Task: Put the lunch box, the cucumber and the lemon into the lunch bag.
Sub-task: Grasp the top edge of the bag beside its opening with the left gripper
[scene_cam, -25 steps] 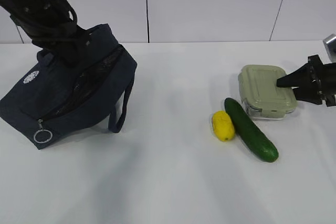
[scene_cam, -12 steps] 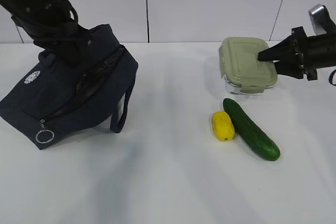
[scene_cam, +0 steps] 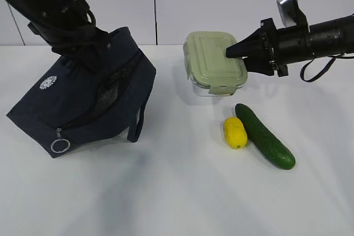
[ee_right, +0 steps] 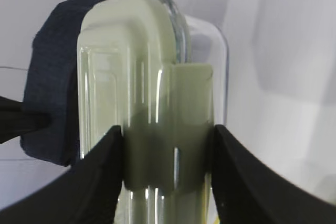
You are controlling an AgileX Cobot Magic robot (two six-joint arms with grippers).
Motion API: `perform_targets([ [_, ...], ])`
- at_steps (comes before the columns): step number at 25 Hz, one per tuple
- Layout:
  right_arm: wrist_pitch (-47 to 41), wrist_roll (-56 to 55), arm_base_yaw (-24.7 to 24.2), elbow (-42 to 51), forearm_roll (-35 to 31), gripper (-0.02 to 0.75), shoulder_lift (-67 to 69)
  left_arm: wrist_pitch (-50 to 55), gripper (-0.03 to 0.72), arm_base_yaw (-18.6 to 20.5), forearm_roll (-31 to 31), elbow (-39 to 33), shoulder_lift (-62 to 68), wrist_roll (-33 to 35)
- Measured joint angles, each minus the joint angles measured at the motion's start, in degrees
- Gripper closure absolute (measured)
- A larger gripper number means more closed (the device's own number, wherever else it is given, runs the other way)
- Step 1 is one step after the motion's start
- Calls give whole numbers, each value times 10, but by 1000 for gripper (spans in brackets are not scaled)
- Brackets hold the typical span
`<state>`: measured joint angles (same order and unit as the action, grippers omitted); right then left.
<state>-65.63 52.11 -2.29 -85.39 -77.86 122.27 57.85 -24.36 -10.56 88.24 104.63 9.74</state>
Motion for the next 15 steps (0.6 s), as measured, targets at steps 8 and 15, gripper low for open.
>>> perform_targets([
  [8,0,0,46,0,-14,359,0,-31,683,-19,-44,0,19,-3],
  [15,0,0,74,0,-19,359,0,-53,683,-19,-81,0,22,-6],
])
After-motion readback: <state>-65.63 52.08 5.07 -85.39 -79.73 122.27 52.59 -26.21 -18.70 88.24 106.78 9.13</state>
